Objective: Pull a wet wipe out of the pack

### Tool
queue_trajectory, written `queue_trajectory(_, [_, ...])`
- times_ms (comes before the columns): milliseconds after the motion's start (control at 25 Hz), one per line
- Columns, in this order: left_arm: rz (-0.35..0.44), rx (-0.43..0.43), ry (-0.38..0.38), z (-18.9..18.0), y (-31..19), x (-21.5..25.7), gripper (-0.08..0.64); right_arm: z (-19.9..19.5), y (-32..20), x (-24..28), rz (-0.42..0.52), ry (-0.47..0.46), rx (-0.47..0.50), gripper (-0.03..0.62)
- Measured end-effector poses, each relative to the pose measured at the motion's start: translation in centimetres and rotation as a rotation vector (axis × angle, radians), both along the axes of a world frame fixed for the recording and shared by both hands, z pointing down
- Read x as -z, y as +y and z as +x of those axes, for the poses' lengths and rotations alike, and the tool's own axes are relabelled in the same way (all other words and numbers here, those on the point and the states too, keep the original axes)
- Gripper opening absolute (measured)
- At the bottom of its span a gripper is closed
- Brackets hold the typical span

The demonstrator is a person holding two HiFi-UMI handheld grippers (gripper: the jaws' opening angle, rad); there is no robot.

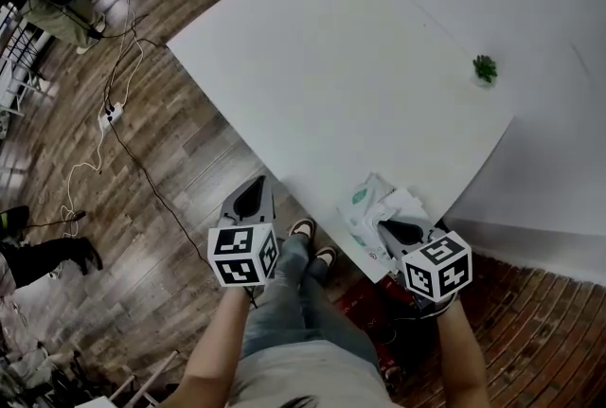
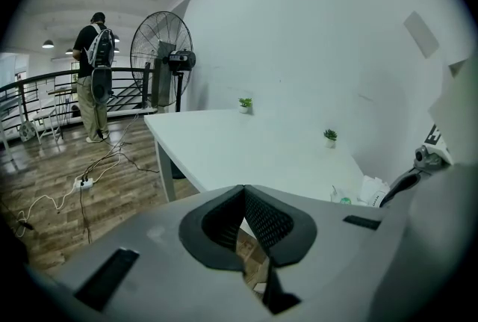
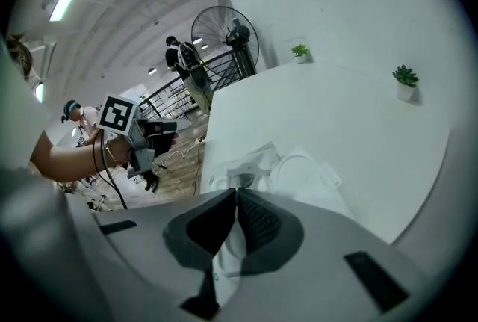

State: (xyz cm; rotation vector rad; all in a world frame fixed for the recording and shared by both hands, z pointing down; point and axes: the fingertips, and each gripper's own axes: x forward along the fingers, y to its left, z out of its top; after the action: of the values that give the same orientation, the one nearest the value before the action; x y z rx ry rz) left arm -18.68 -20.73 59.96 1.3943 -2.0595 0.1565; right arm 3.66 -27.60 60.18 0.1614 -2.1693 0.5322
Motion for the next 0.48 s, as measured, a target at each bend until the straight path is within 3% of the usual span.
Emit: queue_trajectory(480, [0.012, -0.035, -0.024, 0.2, -0.6, 1.2, 0.002, 0.1, 0.1, 0.5, 0.018, -0.012, -0.027, 0.007])
